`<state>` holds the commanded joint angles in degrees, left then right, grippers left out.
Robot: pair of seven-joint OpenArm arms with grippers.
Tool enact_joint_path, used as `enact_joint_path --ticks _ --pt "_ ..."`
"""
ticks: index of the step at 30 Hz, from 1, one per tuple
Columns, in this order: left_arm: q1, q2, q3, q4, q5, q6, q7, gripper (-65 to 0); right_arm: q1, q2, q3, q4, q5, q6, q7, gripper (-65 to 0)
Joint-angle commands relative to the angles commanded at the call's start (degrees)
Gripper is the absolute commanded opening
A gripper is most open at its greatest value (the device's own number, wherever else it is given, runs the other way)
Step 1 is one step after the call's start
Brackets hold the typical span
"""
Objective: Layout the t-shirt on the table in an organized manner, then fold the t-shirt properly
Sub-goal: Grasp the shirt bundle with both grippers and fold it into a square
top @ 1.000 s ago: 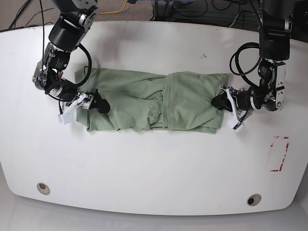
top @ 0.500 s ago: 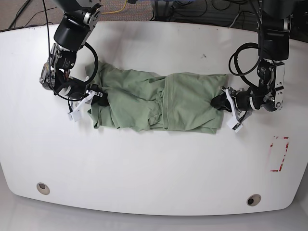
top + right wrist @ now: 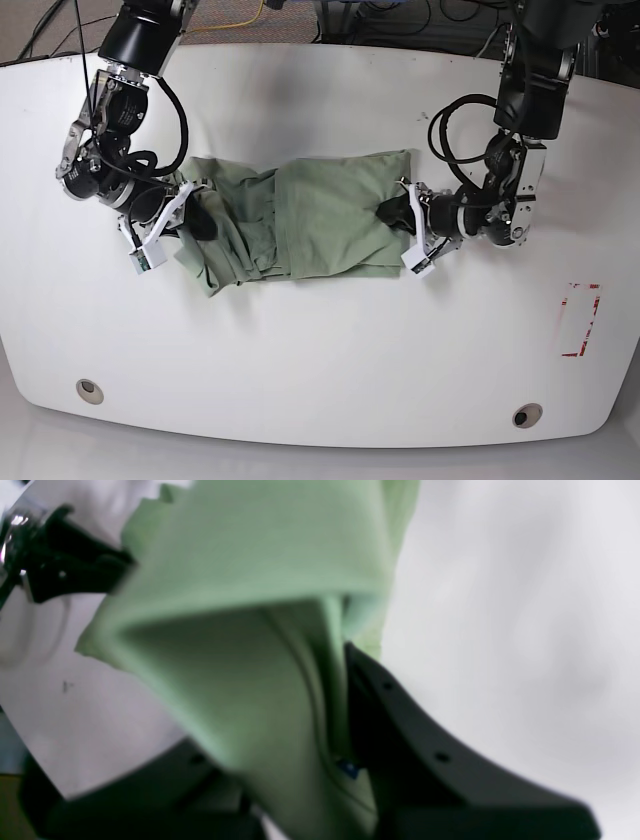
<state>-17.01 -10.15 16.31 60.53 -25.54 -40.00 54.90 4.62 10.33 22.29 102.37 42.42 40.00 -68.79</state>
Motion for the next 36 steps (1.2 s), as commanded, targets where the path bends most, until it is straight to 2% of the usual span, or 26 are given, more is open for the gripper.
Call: enact_joint_path --ticks 5,10,13,17,26,29,32,33,36 --pt "0.1 3.7 0.1 0.0 5.9 0.0 0.0 -60.7 0.4 -0.1 -2.5 1.4 0.0 0.00 0.0 -62.3" --pt "0.2 7.0 0.1 0.0 9.8 0.0 0.8 -60.7 1.8 -0.5 -4.4 1.3 0.0 0.00 0.0 -62.3" --pt "0.3 8.4 0.1 0.0 10.5 0.0 0.9 -60.7 2.5 -3.0 -4.9 0.4 0.0 0.00 0.0 -62.3" --pt "0.2 9.3 0.0 0.0 10.4 0.0 1.2 -60.7 3.5 -4.0 -5.0 -3.0 0.0 0.00 0.1 -62.1" --pt "0.2 9.3 -0.2 0.0 10.0 0.0 1.9 -60.7 4.5 -7.0 -5.0 -6.2 -0.1 0.00 1.0 -60.2" --pt "0.1 9.3 -0.2 0.0 10.0 0.0 1.9 -60.7 4.1 -7.1 -5.0 -6.2 -0.1 0.00 1.0 -52.3" --pt "0.1 9.2 -0.2 0.0 10.0 0.0 1.8 -60.7 4.0 -7.4 -5.0 -6.2 -0.1 0.00 1.0 -34.7" --pt "0.1 9.2 -0.2 0.0 10.0 0.0 1.8 -60.7 3.9 -7.4 -5.1 -6.2 -0.1 0.00 1.0 -26.6" --pt "0.1 9.2 -0.3 0.0 9.9 0.0 1.8 -60.7 3.9 -7.4 -5.1 -5.7 0.1 0.00 0.9 -11.1"
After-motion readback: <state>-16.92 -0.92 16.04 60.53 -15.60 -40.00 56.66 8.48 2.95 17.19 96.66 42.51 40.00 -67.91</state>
